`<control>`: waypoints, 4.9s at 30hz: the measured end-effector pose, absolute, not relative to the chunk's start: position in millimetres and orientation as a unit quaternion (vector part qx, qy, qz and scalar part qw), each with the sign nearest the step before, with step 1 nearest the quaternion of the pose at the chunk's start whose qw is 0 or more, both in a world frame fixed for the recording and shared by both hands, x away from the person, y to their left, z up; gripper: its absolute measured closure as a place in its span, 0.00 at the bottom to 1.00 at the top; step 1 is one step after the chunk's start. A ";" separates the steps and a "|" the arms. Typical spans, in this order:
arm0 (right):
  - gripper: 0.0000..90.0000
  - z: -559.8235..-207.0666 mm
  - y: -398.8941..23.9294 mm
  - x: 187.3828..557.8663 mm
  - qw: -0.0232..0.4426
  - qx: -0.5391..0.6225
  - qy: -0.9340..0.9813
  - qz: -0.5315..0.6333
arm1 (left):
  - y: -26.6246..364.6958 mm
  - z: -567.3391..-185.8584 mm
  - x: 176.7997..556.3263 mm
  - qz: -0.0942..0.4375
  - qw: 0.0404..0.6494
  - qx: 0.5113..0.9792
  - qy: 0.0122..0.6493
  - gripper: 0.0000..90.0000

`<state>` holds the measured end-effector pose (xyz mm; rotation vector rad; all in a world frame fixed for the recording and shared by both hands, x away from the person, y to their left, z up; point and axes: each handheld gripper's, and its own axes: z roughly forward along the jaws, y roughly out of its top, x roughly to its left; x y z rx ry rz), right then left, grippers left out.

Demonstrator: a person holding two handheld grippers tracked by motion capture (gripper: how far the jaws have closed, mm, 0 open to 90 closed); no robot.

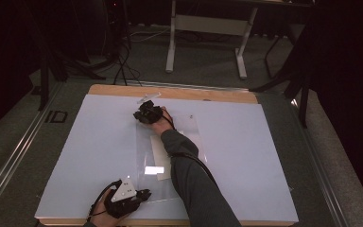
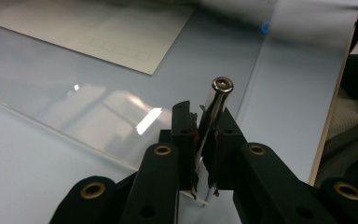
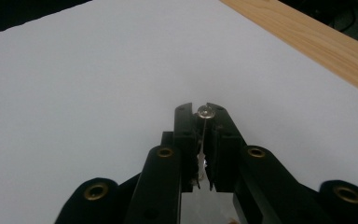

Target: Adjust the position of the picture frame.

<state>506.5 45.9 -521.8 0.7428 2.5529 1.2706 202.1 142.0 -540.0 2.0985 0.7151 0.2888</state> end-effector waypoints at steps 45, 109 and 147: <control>0.94 -462.0 -86.5 511.6 0.195 0.346 0.824 0.405 | 186.7 -492.0 236.2 0.192 0.517 0.753 0.359 0.91; 0.95 -504.1 -219.8 440.5 0.208 0.461 0.782 0.364 | 176.2 -518.5 430.1 0.183 0.407 0.734 0.512 0.91; 0.95 -520.2 -224.3 447.0 0.198 0.459 0.780 0.377 | 174.3 -529.9 432.4 0.176 0.403 0.730 0.523 0.91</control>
